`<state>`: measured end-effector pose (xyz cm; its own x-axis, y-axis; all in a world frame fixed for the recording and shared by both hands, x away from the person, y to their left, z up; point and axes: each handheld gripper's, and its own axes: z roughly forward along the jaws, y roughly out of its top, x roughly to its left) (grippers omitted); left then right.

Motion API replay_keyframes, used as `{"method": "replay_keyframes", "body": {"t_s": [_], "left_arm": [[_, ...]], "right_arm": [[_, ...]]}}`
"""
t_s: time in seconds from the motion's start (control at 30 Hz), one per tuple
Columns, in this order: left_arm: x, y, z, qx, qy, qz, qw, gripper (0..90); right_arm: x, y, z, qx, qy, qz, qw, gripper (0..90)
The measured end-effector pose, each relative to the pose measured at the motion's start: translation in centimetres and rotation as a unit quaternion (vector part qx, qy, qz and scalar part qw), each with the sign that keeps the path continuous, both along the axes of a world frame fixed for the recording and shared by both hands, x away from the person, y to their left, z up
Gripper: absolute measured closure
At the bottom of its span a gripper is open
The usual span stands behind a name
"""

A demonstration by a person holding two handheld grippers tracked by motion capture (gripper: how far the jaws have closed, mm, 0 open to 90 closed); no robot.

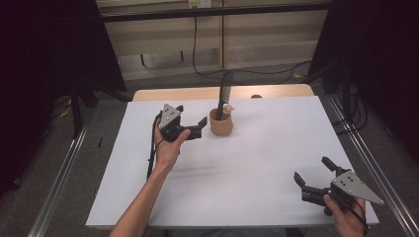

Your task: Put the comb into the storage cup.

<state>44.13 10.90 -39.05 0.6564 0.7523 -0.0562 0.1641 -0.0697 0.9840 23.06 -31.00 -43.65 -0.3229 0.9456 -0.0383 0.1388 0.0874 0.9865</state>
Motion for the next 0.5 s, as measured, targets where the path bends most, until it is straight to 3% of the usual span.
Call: {"method": "replay_keyframes", "body": {"t_s": [0.13, 0.27, 0.33, 0.43, 0.5], "left_arm": [[-1.1, 0.5, 0.2, 0.001, -0.008, -0.01, 0.9999, 1.2], [-2.0, 1.3, 0.3, -0.02, -0.012, -0.008, 0.9997, 1.9], [-2.3, 1.7, 0.4, -0.01, -0.023, -0.003, 0.9997, 2.0], [-2.6, 2.4, 0.3, -0.016, -0.017, 0.002, 0.9997, 2.3], [-3.0, 2.9, 0.2, -0.004, -0.02, 0.01, 0.9997, 2.4]], "right_arm": [[0.1, 0.0, 0.0, 0.0, 0.0, -0.002, 1.0, 0.2], [0.0, 0.0, 0.0, 0.0, 0.001, -0.005, 1.0, 0.2], [-0.1, 0.0, 0.0, 0.0, 0.001, -0.008, 1.0, 0.2], [-0.1, 0.0, 0.0, 0.001, 0.001, -0.009, 1.0, 0.1], [-0.1, 0.0, 0.0, 0.001, 0.001, -0.01, 0.9999, 0.1]]}}
